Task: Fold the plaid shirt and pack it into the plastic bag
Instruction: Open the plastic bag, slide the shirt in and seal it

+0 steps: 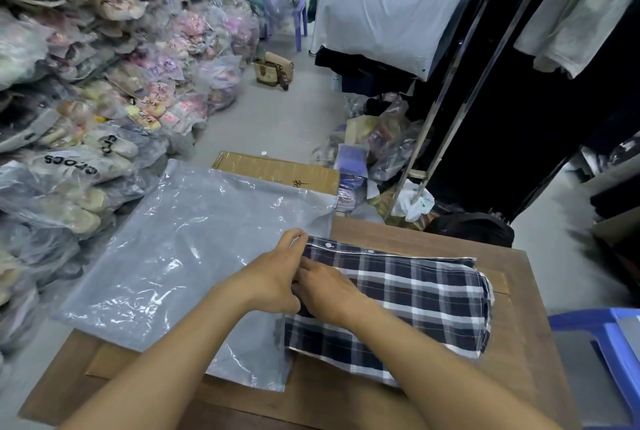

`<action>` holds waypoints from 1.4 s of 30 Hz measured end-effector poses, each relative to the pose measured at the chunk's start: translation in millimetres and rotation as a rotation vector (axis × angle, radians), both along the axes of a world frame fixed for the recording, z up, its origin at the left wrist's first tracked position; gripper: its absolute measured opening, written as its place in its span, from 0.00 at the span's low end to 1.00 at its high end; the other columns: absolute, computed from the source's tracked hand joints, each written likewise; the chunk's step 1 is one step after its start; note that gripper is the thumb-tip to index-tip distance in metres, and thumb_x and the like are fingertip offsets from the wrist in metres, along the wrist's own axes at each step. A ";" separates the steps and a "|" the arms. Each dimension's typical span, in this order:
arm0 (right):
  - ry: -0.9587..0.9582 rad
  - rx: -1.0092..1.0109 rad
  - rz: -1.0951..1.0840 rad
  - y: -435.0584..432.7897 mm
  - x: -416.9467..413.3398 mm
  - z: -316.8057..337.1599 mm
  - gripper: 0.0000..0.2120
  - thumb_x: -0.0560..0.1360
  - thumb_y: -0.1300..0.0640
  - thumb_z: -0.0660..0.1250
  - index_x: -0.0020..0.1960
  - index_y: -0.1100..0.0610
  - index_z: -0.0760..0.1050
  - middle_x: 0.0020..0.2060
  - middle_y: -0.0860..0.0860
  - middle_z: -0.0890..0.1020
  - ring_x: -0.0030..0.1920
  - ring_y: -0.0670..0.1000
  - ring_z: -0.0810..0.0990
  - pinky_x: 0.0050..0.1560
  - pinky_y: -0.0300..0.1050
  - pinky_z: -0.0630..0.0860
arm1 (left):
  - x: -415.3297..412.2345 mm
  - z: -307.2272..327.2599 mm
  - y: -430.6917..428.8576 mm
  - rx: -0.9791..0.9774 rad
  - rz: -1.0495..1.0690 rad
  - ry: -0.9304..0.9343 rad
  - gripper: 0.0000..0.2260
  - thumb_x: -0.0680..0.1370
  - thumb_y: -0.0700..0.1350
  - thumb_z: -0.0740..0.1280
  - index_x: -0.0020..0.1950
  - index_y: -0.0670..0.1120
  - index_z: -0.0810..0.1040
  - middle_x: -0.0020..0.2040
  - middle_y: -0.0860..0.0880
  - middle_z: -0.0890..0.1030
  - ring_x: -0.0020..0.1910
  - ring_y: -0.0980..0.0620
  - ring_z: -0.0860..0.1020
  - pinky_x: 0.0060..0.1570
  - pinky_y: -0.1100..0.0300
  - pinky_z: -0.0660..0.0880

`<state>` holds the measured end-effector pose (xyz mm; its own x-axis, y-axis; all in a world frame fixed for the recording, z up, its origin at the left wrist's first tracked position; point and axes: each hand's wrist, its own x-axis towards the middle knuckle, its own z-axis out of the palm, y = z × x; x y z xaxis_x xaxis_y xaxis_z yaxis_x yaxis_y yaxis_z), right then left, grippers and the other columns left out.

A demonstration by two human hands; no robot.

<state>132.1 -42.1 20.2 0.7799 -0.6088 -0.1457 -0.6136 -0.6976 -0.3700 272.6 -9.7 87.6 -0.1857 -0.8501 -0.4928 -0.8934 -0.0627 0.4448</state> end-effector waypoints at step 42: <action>-0.382 0.834 -1.083 -43.7 -165.0 18.0 0.10 0.76 0.69 0.70 0.55 0.62 0.73 0.36 0.56 0.80 0.25 0.47 0.78 0.27 0.46 0.79 | -79.1 -33.0 2.8 0.083 0.042 0.075 0.44 0.74 0.36 0.66 0.80 0.46 0.40 0.77 0.62 0.35 0.48 0.50 0.78 0.47 0.53 0.79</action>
